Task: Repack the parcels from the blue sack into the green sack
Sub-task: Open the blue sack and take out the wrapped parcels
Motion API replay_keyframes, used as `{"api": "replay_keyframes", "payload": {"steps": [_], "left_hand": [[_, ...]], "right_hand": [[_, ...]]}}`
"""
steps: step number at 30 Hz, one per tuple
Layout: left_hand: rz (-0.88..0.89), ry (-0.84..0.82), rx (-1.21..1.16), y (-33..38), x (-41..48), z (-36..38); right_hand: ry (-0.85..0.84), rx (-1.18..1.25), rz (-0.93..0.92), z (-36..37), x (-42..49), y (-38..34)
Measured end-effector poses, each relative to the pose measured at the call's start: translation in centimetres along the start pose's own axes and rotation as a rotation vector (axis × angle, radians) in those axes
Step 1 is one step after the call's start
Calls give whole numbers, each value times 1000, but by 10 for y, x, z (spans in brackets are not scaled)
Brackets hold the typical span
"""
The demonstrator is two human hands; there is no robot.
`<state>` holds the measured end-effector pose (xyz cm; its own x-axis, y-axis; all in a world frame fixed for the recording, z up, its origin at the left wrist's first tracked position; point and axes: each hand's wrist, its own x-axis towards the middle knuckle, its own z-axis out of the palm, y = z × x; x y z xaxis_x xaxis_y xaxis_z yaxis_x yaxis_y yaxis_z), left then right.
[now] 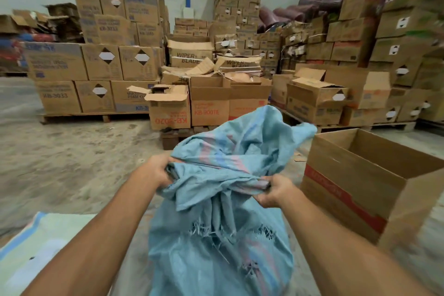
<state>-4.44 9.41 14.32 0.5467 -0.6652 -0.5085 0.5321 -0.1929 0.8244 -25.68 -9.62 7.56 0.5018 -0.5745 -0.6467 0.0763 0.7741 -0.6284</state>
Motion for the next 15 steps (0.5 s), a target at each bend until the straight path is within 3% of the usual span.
{"api": "replay_keyframes", "payload": {"steps": [2, 5, 7, 8, 12, 15], "left_hand": [[-4, -71, 113, -9, 3, -16], [-15, -302, 290, -22, -2, -34], [-42, -475, 313, -26, -7, -37], [-60, -480, 331, -26, -10, -33], [-59, -125, 338, -6, 8, -28], [-43, 175, -12, 13, 21, -61]], "right_hand": [[48, 8, 75, -1, 2, 13], [151, -110, 14, 4, -8, 17], [78, -57, -15, 10, -15, 14], [12, -55, -25, 16, -18, 11], [-247, -131, -62, 14, -36, 7], [-225, -152, -34, -25, -46, 16]]}}
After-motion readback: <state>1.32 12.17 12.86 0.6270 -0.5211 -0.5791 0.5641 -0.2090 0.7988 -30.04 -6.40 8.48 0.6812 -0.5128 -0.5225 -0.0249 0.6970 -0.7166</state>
